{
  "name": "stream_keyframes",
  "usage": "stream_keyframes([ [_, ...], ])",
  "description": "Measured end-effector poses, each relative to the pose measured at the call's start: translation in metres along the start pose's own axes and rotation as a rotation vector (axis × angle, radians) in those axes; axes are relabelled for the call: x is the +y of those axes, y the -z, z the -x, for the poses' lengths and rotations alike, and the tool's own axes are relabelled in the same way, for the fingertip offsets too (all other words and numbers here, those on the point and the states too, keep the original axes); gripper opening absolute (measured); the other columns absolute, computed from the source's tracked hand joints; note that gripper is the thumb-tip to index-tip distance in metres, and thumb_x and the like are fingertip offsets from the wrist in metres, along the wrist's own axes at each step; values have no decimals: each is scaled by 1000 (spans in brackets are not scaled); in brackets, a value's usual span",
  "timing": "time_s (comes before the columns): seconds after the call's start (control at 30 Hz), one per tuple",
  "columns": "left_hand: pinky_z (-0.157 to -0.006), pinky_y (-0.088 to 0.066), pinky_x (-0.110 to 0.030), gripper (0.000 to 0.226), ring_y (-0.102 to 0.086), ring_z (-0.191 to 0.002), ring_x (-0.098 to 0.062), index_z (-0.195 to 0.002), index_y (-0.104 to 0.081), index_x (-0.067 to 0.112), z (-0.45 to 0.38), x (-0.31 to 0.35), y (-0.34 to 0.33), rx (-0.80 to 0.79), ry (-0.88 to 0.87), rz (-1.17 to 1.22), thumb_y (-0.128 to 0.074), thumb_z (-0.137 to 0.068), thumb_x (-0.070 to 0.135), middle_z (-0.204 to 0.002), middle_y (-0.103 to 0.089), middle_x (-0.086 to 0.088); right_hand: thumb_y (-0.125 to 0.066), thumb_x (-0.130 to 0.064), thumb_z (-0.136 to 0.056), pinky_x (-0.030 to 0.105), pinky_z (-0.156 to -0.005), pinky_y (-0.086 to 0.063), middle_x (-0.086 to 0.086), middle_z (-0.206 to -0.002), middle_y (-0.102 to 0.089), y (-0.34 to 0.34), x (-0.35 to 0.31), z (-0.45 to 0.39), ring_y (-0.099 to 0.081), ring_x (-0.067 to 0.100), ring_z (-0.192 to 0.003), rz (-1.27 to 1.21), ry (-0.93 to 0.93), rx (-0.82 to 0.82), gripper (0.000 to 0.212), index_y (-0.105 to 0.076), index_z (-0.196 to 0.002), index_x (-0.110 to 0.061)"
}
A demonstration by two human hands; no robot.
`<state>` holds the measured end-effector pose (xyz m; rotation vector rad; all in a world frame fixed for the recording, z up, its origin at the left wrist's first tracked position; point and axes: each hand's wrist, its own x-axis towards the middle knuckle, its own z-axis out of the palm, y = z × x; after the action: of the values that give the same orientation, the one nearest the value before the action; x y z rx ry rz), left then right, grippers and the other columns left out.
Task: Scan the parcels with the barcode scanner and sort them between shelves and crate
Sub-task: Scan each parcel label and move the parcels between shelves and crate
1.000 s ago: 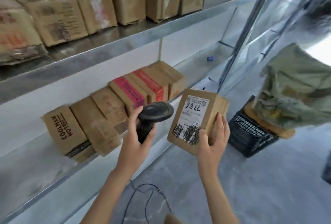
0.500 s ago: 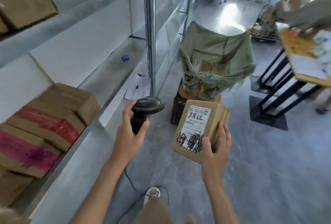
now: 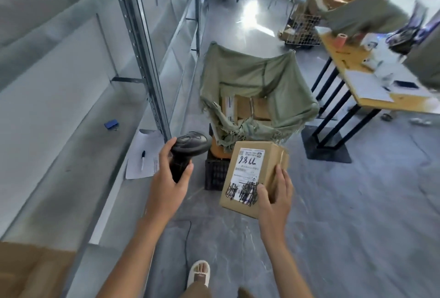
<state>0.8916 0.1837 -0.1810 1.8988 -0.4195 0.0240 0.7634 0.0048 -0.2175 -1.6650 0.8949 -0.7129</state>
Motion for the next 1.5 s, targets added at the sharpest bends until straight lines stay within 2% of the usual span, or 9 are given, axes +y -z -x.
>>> stream_keyframes([
  [0.17,-75,-60,-48,69,-69,-87,-27,-135,-25,66,-77,-6,-16,-60,-17,7,-63,-96,25,-118,-66,-3,-56,-50,-77,53,-113,-37,-22,-154,-27,-32,-4,-47,-28,11,-143,13,-43,23,69,-37,-144,-54],
  [0.33,-71,-60,-48,69,-65,-79,-25,-131,-24,71,-139,-11,-46,-91,3,20,-63,-97,25,-117,-66,-10,-56,-41,-81,39,-109,-34,-21,-155,-25,-54,-11,-105,-28,6,-140,-7,-79,54,68,-37,-147,-48],
  [0.53,-66,-56,-37,70,-64,-75,-19,-131,-25,69,-209,-19,-110,-93,17,45,-63,-97,21,-116,-66,-13,-57,-39,-81,46,-116,-33,-18,-155,-27,-82,0,-200,-29,7,-141,-14,-103,48,69,-40,-148,-43],
  [0.67,-85,-59,-52,68,-68,-99,-37,-134,-25,67,-255,-14,-159,-110,53,28,-63,-95,26,-129,-64,-11,-57,-40,-81,45,-116,-33,-20,-153,-28,-98,6,-280,-29,8,-139,-10,-95,-8,69,-41,-147,-44],
  [0.87,-86,-57,-59,70,-66,-101,-42,-131,-25,71,-331,-7,-225,-99,141,15,-63,-97,24,-128,-62,-6,-56,-42,-80,45,-118,-26,-10,-157,-29,-116,15,-396,-26,14,-141,114,-123,-49,70,-41,-148,-41],
  [0.93,-84,-58,-53,70,-67,-98,-39,-131,-25,72,-351,-11,-242,-93,172,10,-63,-97,24,-128,-62,-8,-54,-44,-79,48,-117,-26,-7,-158,-28,-124,24,-428,-26,18,-140,177,-139,-71,72,-40,-149,-39],
  [1.07,-63,-54,-24,72,-67,-70,-14,-129,-25,73,-377,-25,-267,-92,179,3,-63,-96,21,-119,-66,-9,-52,-48,-80,49,-115,-26,-4,-161,-26,-144,47,-488,-27,27,-140,358,-154,-107,75,-36,-152,-38],
  [1.2,-61,-53,-23,76,-68,-65,-10,-123,-23,78,-393,-35,-284,-99,242,-16,-63,-96,20,-118,-66,-8,-58,-44,-91,54,-115,-25,-2,-163,-20,-163,80,-549,-25,35,-140,544,-161,-190,69,-30,-154,-38],
  [1.5,-58,-53,-19,77,-65,-69,-13,-120,-28,79,-412,-53,-302,-99,400,-34,-65,-94,17,-118,-64,-19,-56,-49,-93,54,-115,-22,5,-166,-14,-190,132,-640,-22,45,-142,775,-194,-374,75,-22,-157,-34],
])
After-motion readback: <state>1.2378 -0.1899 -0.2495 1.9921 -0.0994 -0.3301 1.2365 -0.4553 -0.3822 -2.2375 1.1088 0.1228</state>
